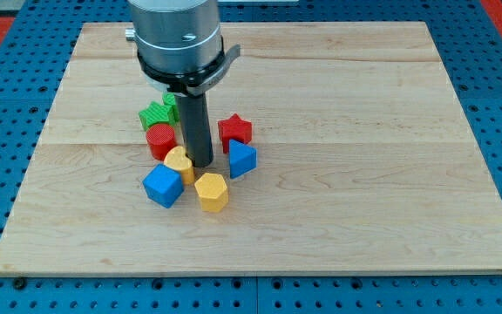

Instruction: Move yellow heart closer to yellow hexagon

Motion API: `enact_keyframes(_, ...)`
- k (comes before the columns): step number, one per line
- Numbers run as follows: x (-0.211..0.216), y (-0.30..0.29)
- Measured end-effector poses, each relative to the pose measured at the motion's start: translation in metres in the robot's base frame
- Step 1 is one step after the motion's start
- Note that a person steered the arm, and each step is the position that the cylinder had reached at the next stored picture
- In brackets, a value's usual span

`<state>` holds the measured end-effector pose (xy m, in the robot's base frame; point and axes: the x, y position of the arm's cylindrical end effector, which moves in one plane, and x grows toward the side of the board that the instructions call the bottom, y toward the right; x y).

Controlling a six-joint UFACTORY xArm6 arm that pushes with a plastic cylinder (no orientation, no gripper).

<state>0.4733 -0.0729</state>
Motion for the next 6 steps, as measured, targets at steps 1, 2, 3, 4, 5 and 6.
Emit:
enact_keyframes(1, -0.005, -0.003)
enact_keyframes(2, -0.007, -0.034)
enact_keyframes(3, -0.007, -0.070)
enact_keyframes(4, -0.008, -0.100)
enact_keyframes(5, 0.011, -0.119)
enact_keyframes(6, 0.010, -0.031)
